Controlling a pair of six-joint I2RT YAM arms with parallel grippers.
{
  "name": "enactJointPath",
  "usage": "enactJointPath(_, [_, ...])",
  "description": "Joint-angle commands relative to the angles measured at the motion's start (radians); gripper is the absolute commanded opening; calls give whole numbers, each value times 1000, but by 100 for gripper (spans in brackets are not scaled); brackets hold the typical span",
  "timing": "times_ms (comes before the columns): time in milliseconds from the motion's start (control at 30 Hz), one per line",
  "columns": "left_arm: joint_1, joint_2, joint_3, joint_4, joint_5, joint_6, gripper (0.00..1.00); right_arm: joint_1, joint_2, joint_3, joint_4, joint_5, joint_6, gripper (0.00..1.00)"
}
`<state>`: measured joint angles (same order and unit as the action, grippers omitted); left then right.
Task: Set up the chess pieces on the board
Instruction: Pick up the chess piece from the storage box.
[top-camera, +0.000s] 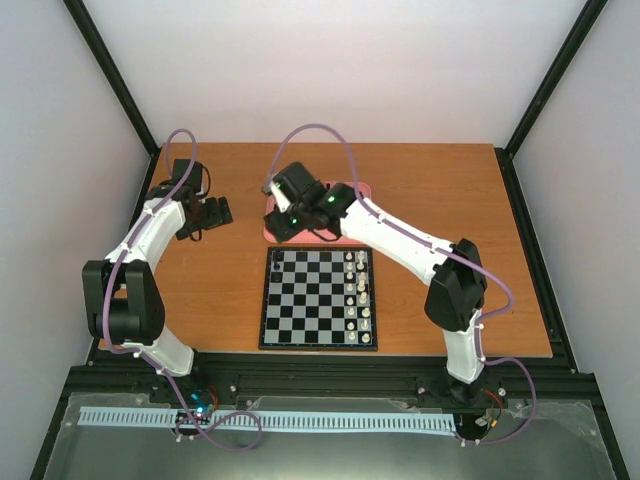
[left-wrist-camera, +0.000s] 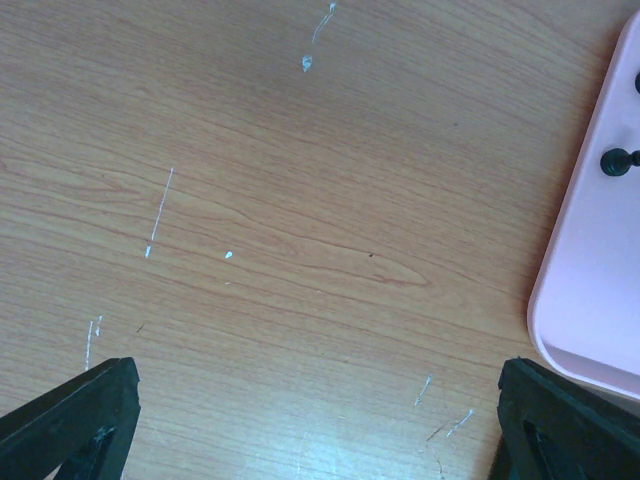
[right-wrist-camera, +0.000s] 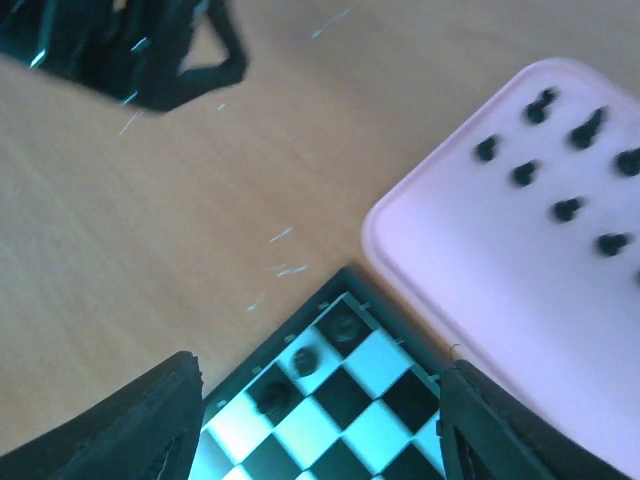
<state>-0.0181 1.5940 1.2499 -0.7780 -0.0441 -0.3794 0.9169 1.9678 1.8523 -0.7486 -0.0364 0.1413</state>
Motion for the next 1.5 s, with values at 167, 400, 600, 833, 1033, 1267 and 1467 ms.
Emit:
enactJointPath(167, [0, -9, 38, 2, 7, 7, 100, -167, 135, 261, -91, 96, 16, 100])
enactJointPath(400, [0, 12, 54, -3, 12, 8, 100, -290, 339, 560, -174, 62, 67, 100])
enactJointPath(600, [0, 30, 51, 0, 12, 7, 100, -401, 423, 566, -128, 27, 127, 100])
enactJointPath(833, [0, 48, 47, 2, 13, 8, 100, -424, 549, 649, -90, 38, 99, 89])
enactJointPath(1033, [0, 61, 51, 0, 19, 7, 100, -430, 614, 662, -39, 6, 124, 80])
enactJointPath(1267, [0, 75, 53, 0, 27, 8, 100, -436, 657, 673, -7, 9, 137, 75])
enactJointPath(1467, [0, 90, 58, 0, 31, 7, 100, -446, 675, 675, 8, 20, 149, 66])
